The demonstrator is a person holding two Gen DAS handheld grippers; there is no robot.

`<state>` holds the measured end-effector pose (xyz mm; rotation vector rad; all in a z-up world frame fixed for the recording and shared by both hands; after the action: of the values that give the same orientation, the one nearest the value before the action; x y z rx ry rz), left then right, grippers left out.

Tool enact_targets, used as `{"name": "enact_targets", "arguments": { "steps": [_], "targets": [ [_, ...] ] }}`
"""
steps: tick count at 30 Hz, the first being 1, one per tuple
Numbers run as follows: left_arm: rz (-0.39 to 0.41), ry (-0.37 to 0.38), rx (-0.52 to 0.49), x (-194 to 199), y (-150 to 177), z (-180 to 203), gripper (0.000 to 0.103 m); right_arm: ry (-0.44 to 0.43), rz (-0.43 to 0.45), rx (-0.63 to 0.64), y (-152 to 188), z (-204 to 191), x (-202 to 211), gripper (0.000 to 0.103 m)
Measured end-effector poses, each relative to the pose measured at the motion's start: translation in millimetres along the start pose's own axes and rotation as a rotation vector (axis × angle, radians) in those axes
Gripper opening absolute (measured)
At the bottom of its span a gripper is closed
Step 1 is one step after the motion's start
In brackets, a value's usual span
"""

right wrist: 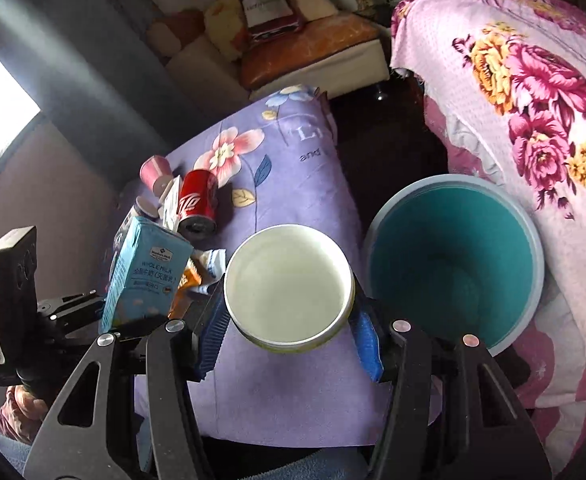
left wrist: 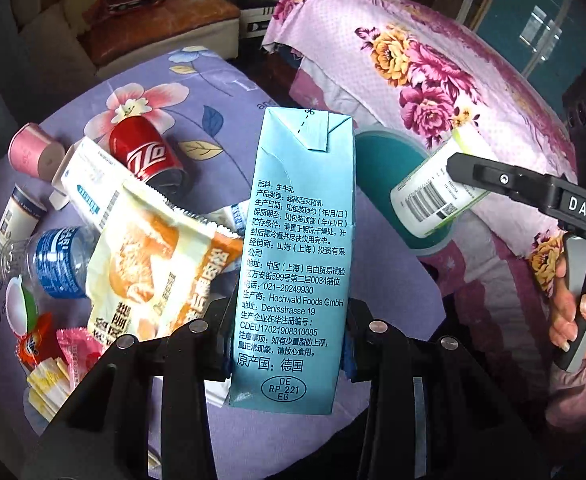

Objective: Collect trash
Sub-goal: 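Grasp the blue milk carton with the left gripper while the right gripper drops the bottle into the teal bin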

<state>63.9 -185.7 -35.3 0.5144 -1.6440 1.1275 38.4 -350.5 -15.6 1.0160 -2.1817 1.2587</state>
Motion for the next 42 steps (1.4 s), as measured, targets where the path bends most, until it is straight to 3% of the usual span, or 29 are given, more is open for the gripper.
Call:
{"name": "enact_targets", "arguments": {
  "steps": [6,11,15,18,20,25,36,38,42],
  "targets": [
    [-0.016,0.012,-0.142,-37,-45,68,0.039,0.163,0.116,-0.089,-16,68,37,0.053],
    [-0.062,0.033,-0.226,-76,-60,120,0.039,0.225,0.105,-0.163,-2,116,39,0.053],
    [-0.107,0.045,-0.241,-104,-62,140,0.039,0.247,0.081,-0.203,6,142,34,0.053],
    [-0.124,0.036,-0.236,-118,-59,145,0.043,0.256,0.065,-0.205,10,151,27,0.053],
    [-0.127,0.028,-0.230,-124,-59,144,0.061,0.252,0.053,-0.211,12,154,22,0.053],
    [-0.101,0.018,-0.209,-122,-62,140,0.078,0.234,0.026,-0.223,15,157,8,0.053],
    [-0.093,0.036,-0.105,-110,-51,106,0.090,0.229,-0.057,-0.250,28,152,-15,0.054],
    [-0.095,0.047,-0.084,-106,-48,99,0.090,0.230,-0.059,-0.248,28,147,-16,0.064],
    [-0.087,0.055,-0.052,-96,-40,86,0.091,0.234,-0.056,-0.231,25,134,-14,0.068]
  ]
}}
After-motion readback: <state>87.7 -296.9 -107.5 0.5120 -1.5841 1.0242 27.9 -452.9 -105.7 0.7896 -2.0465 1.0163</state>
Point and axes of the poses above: each gripper's, at about its wrist camera, not at the fingertips, and x roughly against the way its jaws point, z to its right, y to its underside, the point moved 7 cm from there along -x, roughly the way its jaws point, and after that the axes turned 9 degrees about -y, right-handed, at the moved point
